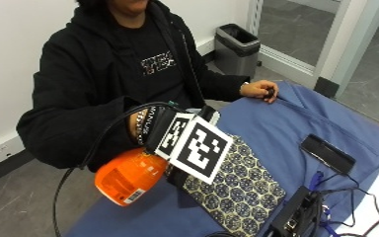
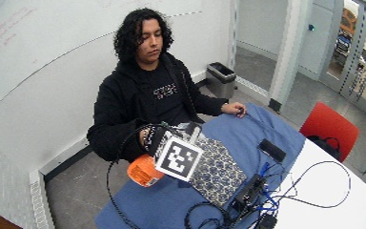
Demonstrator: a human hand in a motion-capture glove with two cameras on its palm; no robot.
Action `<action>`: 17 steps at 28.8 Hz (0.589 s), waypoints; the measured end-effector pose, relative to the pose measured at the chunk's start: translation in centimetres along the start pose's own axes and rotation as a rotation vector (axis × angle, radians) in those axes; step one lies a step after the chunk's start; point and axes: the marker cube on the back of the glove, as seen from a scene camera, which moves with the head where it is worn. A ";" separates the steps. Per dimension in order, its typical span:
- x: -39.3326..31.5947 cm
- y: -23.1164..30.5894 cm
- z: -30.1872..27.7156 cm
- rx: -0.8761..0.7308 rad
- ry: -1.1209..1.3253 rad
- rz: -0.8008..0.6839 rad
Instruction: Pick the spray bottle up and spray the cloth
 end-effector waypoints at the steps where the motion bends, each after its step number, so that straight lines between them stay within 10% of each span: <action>1: 0.0 -0.4 0.4 -0.039 0.027 0.025; 17: 1.7 -5.9 7.4 -0.404 0.200 0.224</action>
